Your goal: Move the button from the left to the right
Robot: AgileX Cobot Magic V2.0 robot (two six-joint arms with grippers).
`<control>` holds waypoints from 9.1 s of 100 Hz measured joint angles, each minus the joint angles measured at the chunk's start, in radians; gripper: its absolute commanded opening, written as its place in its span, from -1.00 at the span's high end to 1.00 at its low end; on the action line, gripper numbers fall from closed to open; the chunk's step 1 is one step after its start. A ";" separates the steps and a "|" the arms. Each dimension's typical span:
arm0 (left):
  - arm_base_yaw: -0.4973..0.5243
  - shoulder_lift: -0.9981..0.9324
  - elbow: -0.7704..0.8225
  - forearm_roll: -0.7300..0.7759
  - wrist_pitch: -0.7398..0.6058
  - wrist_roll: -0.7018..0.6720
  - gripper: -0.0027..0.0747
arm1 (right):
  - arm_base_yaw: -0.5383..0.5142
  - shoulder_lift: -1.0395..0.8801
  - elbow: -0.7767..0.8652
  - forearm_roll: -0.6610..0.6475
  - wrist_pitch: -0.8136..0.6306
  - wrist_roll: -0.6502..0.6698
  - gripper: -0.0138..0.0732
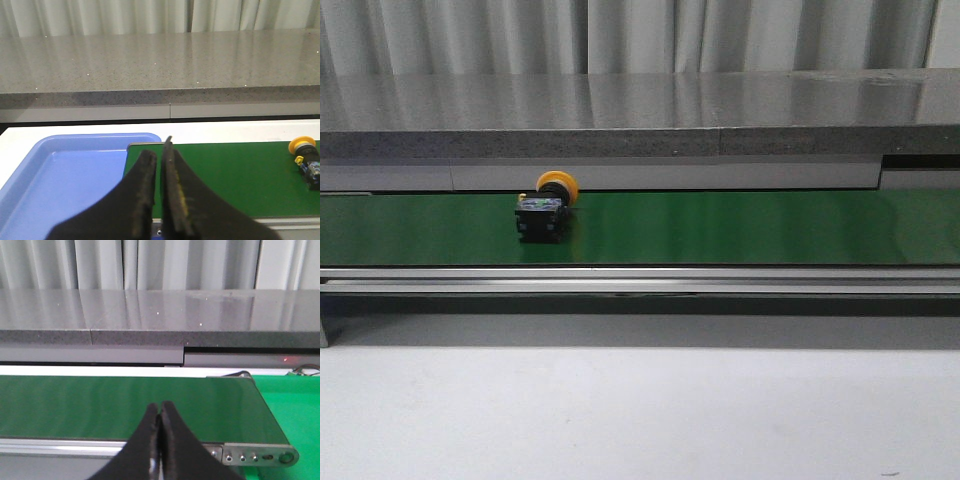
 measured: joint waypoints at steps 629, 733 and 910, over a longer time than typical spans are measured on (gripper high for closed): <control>0.000 0.000 0.000 0.000 0.000 0.000 0.92 | -0.612 1.972 -1.422 0.216 0.870 -0.689 0.28; 0.000 0.000 0.000 0.000 0.000 0.000 0.92 | -0.588 1.861 -1.422 0.330 0.760 -0.691 -0.34; 0.000 0.000 0.000 0.000 0.000 0.000 0.92 | -0.066 0.311 -0.400 0.543 0.298 -0.689 -0.34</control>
